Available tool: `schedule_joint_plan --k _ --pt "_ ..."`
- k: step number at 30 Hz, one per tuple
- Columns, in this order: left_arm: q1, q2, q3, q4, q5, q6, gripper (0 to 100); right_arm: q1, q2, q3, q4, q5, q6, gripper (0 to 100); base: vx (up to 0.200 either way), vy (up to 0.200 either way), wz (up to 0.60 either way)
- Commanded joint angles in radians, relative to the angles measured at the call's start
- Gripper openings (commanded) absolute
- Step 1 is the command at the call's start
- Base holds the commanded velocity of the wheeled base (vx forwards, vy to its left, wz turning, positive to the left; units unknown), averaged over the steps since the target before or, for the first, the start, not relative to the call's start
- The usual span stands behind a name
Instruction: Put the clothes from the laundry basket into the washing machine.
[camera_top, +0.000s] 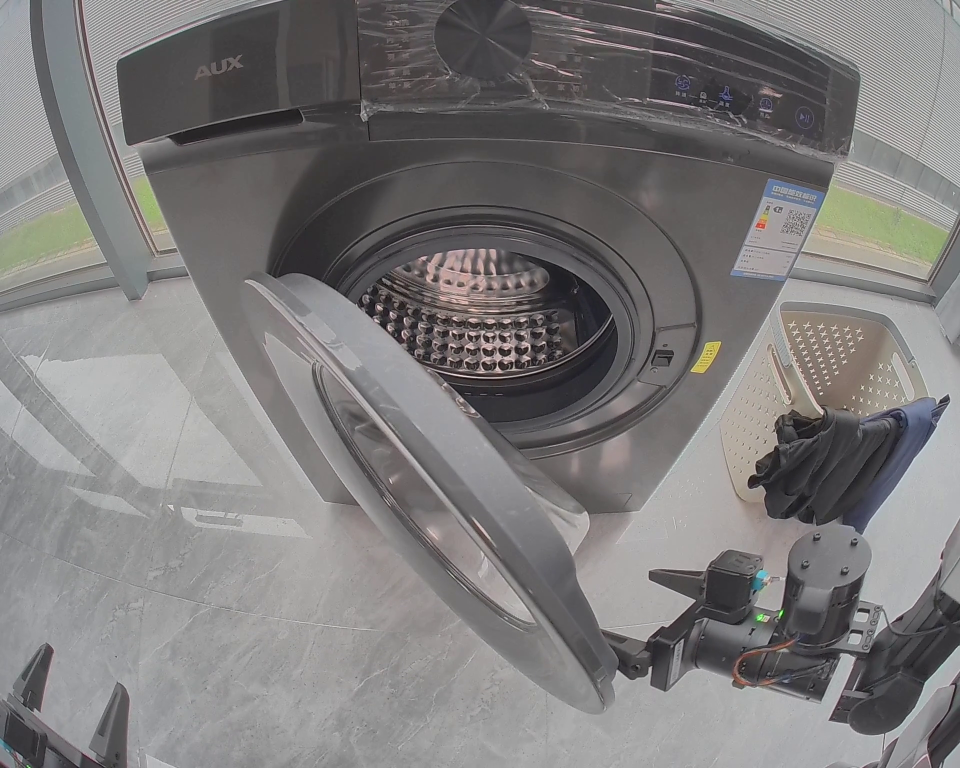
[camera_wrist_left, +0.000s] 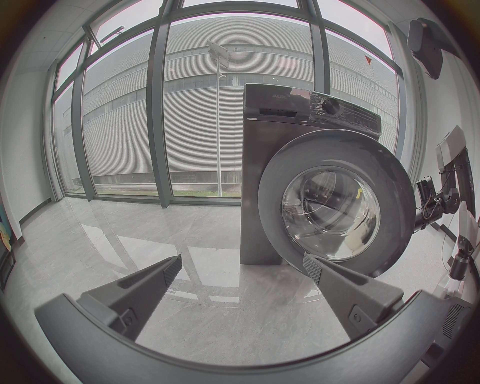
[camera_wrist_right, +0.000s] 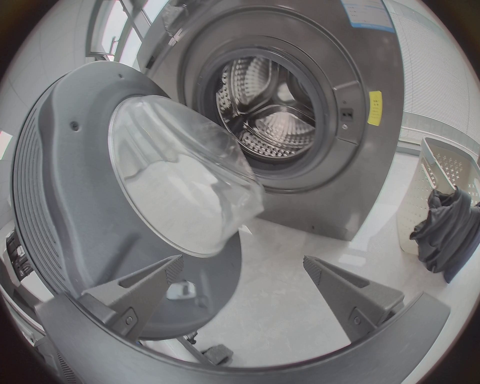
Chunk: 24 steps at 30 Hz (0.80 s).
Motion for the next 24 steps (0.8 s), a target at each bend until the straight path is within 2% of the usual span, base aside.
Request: schedule_joint_plan --k 1,3,8,15,19,21,22,24 --pt "0.0 -0.015 0.018 -0.001 0.0 0.0 100 0.079 0.123 0.001 -0.09 -0.004 -0.002 100 0.0 0.0 0.0" --pt "0.0 -0.015 0.018 -0.001 0.0 0.0 100 0.099 0.143 0.004 -0.136 -0.007 0.005 100 0.0 0.0 0.0" --pt "0.0 -0.015 0.018 -0.001 0.0 0.0 100 0.07 0.167 0.003 -0.164 -0.039 0.009 100 0.0 0.0 0.0" --pt "0.0 -0.015 0.018 -0.001 0.0 0.0 100 -0.069 0.103 -0.015 -0.145 -0.042 0.003 100 0.0 0.0 0.0" --pt "0.0 -0.015 0.018 -0.001 0.0 0.0 100 -0.15 0.123 -0.112 -0.133 -0.042 0.001 100 0.0 0.0 0.0" --pt "0.0 -0.015 0.018 -0.001 0.0 0.0 100 -0.161 0.135 -0.138 -0.124 -0.042 0.001 100 0.0 0.0 0.0" --pt "0.0 -0.015 0.018 -0.001 -0.001 0.0 100 -0.177 0.167 -0.206 -0.102 -0.041 0.003 100 0.0 0.0 0.0" --pt "0.0 -0.015 0.018 -0.001 -0.001 0.0 100 -0.181 0.19 -0.27 -0.081 -0.039 0.006 100 0.0 0.0 0.0"
